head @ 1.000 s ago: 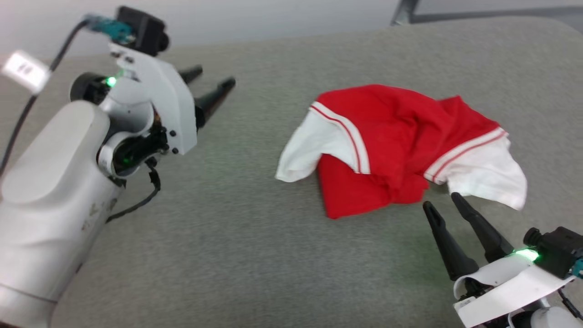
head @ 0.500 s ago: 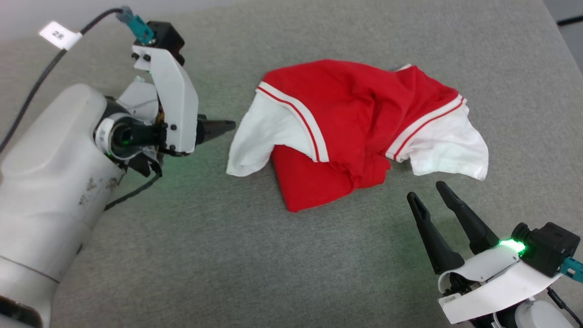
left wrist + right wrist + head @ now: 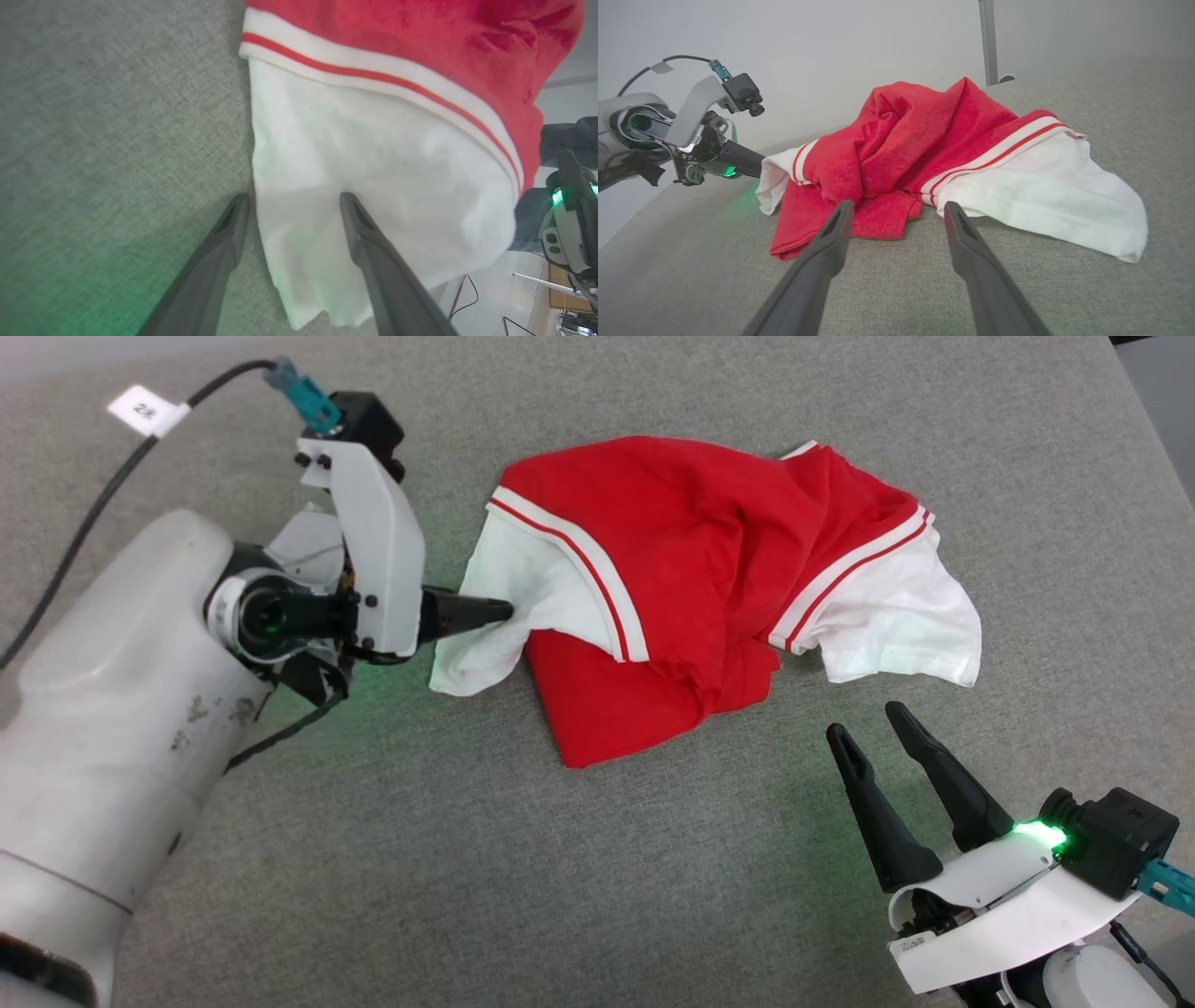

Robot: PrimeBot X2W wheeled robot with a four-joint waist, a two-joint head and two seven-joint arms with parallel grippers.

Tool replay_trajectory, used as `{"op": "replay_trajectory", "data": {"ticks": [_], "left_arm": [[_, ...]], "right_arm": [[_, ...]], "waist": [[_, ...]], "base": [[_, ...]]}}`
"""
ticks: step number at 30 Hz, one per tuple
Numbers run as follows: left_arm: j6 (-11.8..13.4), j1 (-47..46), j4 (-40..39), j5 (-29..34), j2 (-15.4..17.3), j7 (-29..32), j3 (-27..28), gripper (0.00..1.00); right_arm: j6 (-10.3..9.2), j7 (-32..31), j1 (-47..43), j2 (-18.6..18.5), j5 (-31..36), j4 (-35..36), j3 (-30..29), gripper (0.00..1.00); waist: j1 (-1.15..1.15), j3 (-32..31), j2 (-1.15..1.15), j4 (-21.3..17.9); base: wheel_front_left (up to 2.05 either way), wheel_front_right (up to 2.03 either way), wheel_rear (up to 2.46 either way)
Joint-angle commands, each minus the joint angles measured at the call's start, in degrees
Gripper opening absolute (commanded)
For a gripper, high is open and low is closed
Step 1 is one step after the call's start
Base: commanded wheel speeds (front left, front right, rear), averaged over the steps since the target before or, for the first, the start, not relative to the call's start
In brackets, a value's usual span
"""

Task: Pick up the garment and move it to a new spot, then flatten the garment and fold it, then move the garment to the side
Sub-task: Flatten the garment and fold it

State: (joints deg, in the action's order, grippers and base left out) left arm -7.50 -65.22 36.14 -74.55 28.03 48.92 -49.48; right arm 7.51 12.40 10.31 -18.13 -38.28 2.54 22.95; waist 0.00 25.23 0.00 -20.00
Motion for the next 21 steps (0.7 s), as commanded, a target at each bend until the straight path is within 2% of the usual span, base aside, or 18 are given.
{"op": "replay_trajectory", "data": {"ticks": [1, 3, 4, 7, 8, 13, 21], "left_arm": [[0.05, 1.95, 0.60, 0.25, -0.71, 1.21, -1.94, 1.00], [0.06, 2.17, 0.57, -0.61, -1.03, 1.40, -2.17, 1.00], [0.06, 2.08, 0.69, -0.77, -1.18, 1.28, -2.14, 0.88], [0.06, 1.34, 0.61, 0.56, -0.67, 0.16, -3.25, 0.15], [0.06, 1.24, 0.64, 0.71, -0.50, -0.04, -3.56, 0.00], [0.09, 0.45, 0.70, 0.51, -0.13, -1.72, -4.11, 0.00], [0.09, -1.83, -0.23, 0.54, -0.14, -3.95, -5.70, 0.00]], "right_arm": [[-0.04, 0.34, 1.02, -0.10, -0.13, -0.20, 0.16, 1.00], [-0.04, 0.40, 1.18, -0.09, -0.29, -0.29, 0.19, 1.00], [-0.04, 0.45, 1.09, -0.08, -0.32, -0.32, 0.23, 1.00], [-0.04, 0.49, 1.56, -0.05, -0.40, -0.42, 0.45, 1.00], [-0.04, 0.33, 1.77, -0.24, -0.44, -0.46, 0.50, 1.00], [-0.04, -3.45, 3.96, -2.55, -0.08, -1.59, -0.68, 1.00], [-0.04, -22.68, 15.81, -11.71, -2.00, -6.39, -0.03, 1.00]], "waist": [[0.00, 0.19, 0.00, -0.05], [0.00, 0.32, 0.00, -0.11], [0.00, 0.37, 0.00, -0.14], [0.00, 0.53, 0.00, -0.31], [0.00, 0.56, 0.00, -0.39], [0.00, 0.71, 0.00, -0.67], [0.00, 1.34, 0.00, 0.49]], "base": [[0.00, 0.00, 0.00], [0.00, 0.00, 0.00], [0.00, 0.00, 0.00], [0.00, 0.00, 0.00], [0.00, 0.00, 0.00], [0.00, 0.00, 0.00], [0.00, 0.00, 0.00]]}}
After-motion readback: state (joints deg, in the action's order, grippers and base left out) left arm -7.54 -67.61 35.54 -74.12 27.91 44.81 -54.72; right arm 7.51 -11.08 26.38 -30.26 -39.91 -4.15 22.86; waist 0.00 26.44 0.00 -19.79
